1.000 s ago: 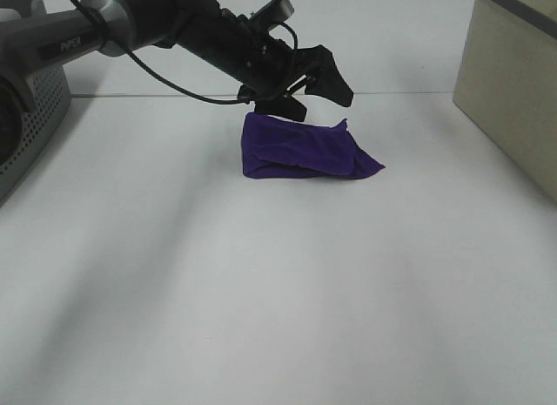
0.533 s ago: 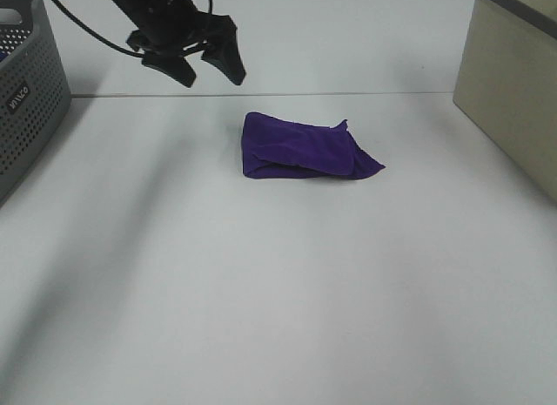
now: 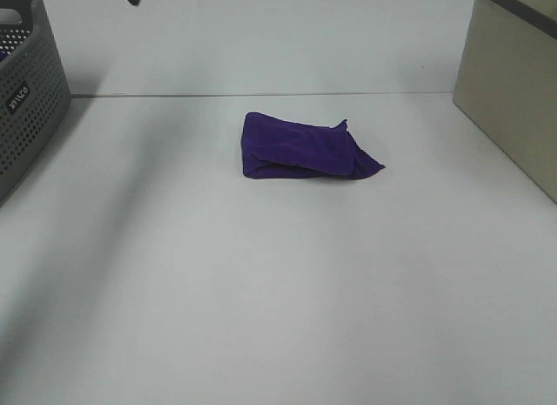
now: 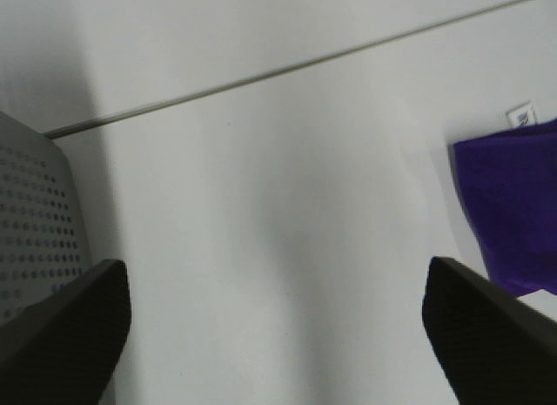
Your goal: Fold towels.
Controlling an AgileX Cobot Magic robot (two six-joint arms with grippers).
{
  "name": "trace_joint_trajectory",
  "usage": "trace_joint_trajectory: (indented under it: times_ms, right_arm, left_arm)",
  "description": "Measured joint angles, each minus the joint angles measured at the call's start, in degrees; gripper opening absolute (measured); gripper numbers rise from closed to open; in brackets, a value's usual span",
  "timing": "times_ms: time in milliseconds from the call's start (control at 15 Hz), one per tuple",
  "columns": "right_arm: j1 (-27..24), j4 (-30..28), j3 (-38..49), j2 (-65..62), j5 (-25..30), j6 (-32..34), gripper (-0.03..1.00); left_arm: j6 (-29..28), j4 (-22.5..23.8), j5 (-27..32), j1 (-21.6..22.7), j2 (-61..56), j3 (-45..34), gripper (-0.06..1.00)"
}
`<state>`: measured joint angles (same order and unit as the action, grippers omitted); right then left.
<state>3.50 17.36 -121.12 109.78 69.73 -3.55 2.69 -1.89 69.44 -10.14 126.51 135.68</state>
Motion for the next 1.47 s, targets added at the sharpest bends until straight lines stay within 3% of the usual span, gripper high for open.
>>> trace_joint_trajectory:
  times_ms: [200, 333, 600, 667, 933, 1000, 1133, 1267, 1467]
  right_arm:
    - [-2.8, -1.8, 23.0, -20.6, 0.1, -4.2, 0.78]
    - [-2.8, -2.6, 37.4, -39.4, 0.2, -7.1, 0.78]
    - [-2.8, -2.8, 51.4, -65.2, 0.2, -7.6, 0.78]
    - [-2.8, -2.8, 52.5, -67.7, 0.2, -7.6, 0.78]
    - [-2.8, -3.7, 62.9, -87.2, 0.2, -7.8, 0.78]
    - [-2.8, -4.5, 70.7, -95.7, 0.3, -7.8, 0.78]
    - [-2.8, -4.9, 76.1, -101.4, -0.3, -7.4, 0.78]
    - [-2.8, -5.7, 84.1, -108.1, -4.8, -6.4, 0.78]
    - [-2.8, -6.6, 91.1, -110.0, -8.8, -5.3, 0.78]
  left_arm:
    - [-0.4, 0.5, 0.0, 5.0, -14.3, -13.5, 0.84]
    - [-0.4, 3.0, 0.0, 7.2, -28.7, -29.9, 0.84]
    - [-0.4, 4.1, -4.5, 7.2, -56.2, -56.7, 0.84]
    - [-0.4, 4.1, -5.3, 7.2, -59.6, -59.5, 0.84]
    - [-0.4, 4.1, -6.5, 7.2, -85.5, -83.4, 0.84]
    - [-0.4, 4.1, -6.4, 7.2, -99.1, -91.2, 0.84]
    - [-0.4, 4.1, -6.4, 7.2, -107.9, -95.5, 0.84]
    - [-0.4, 4.1, -6.0, 7.2, -119.4, -100.1, 0.84]
    - [-0.4, 2.9, -0.5, 7.3, -126.7, -102.7, 0.84]
